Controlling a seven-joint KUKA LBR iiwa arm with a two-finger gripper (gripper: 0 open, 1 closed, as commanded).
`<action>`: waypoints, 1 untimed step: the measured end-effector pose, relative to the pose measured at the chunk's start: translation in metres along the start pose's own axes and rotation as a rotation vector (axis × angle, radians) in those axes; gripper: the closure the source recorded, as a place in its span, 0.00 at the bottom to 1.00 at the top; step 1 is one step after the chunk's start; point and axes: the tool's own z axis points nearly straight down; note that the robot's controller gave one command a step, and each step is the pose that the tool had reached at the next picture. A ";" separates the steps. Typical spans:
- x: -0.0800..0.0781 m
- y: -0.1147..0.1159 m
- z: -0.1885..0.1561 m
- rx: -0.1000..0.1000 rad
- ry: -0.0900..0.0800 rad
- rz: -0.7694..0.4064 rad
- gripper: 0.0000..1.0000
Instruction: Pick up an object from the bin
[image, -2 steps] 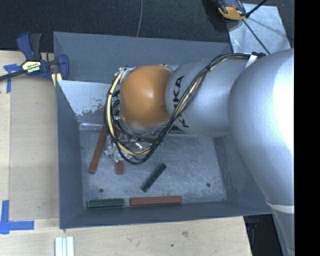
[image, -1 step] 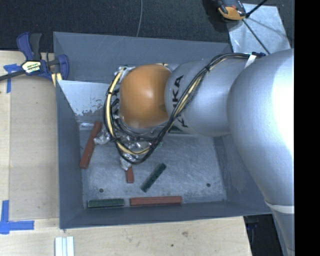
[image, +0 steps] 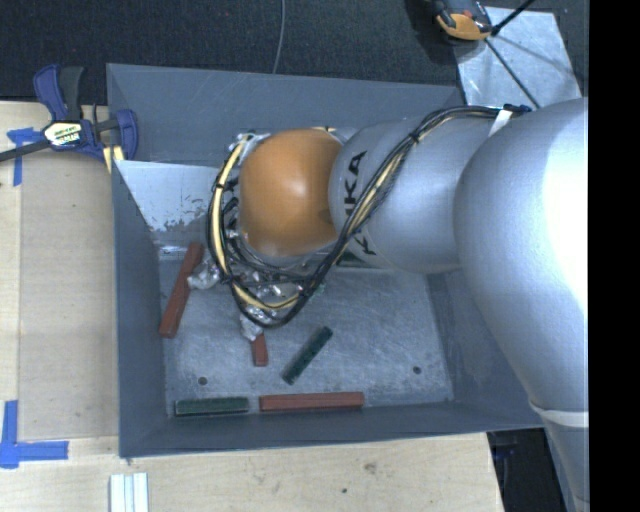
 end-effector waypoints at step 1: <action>0.009 -0.008 -0.007 -0.009 0.013 -0.144 0.00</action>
Offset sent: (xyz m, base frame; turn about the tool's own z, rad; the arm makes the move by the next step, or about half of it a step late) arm -0.0310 -0.0644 0.0109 -0.0541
